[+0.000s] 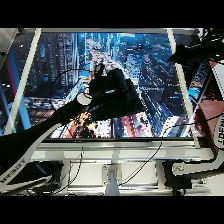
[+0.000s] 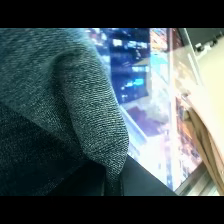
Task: Fold the clothes and pants, and hang the long-sleeved shirts on hangers.
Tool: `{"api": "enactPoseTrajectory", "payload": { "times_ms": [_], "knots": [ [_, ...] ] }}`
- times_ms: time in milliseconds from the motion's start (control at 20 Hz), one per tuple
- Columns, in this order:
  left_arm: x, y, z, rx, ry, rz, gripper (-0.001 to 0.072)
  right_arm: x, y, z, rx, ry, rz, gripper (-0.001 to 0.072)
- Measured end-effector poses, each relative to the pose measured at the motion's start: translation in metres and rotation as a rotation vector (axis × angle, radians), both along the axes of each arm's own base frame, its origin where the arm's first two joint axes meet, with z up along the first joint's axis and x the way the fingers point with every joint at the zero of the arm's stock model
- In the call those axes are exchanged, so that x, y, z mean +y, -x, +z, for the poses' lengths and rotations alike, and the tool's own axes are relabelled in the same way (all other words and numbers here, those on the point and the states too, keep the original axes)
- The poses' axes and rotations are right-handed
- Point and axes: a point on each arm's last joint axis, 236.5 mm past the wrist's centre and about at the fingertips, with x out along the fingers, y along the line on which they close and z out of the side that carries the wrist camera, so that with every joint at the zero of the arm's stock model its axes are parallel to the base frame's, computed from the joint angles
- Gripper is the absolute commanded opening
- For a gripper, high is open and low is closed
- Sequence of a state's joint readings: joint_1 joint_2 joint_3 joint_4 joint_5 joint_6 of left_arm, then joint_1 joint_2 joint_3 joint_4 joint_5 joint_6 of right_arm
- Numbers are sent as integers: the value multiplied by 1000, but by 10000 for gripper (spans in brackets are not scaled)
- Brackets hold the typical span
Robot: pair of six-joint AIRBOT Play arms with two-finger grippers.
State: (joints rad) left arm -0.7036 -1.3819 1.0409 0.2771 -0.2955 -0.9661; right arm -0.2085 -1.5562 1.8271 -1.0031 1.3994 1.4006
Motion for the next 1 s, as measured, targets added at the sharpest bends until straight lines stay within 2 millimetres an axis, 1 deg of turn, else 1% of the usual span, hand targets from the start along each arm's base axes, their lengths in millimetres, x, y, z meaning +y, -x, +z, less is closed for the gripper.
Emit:
{"api": "enactPoseTrajectory", "payload": {
  "times_ms": [150, 200, 250, 300, 400, 500, 550, 650, 700, 800, 850, 900, 950, 1000],
  "knots": [
    [-18, -4, -13, -10, -24, -24, 77, -19, 4, 0, 9, 21, -31, 19],
    [-21, -6, -20, -4, -34, -27, 205, -21, 5, 1, 9, 21, -34, 19],
    [-25, -7, -29, 3, -44, -30, 485, -23, 5, 0, 11, 25, -37, 19],
    [-27, -9, -36, 10, -53, -31, 703, -27, 6, 0, 13, 32, -43, 19],
    [-29, -11, -50, 25, -70, -31, 691, -28, 6, 0, 13, 33, -45, 19],
    [-30, -13, -55, 26, -77, -29, 691, -30, 7, -1, 15, 39, -49, 19],
    [-31, -14, -55, 26, -77, -28, 690, -31, 7, -1, 15, 42, -51, 19],
    [-30, -19, -47, 13, -67, -21, 689, -39, 4, -3, 6, 78, -60, 19],
    [-27, -21, -40, 3, -59, -15, 684, -47, 3, -5, 1, 112, -66, 17],
    [-18, -30, -16, -45, -45, 2, 682, -70, 4, -16, 21, 197, -90, 16],
    [-10, -36, -1, -75, -36, 15, 682, -84, 7, -26, 49, 223, -107, 17],
    [-1, -41, 17, -107, -25, 30, 682, -94, 13, -38, 89, 224, -113, 17],
    [10, -46, 36, -146, -17, 48, 682, -98, 19, -52, 132, 191, -106, 18],
    [22, -51, 54, -184, -12, 64, 682, -96, 28, -67, 175, 137, -85, 19]
  ]
}}
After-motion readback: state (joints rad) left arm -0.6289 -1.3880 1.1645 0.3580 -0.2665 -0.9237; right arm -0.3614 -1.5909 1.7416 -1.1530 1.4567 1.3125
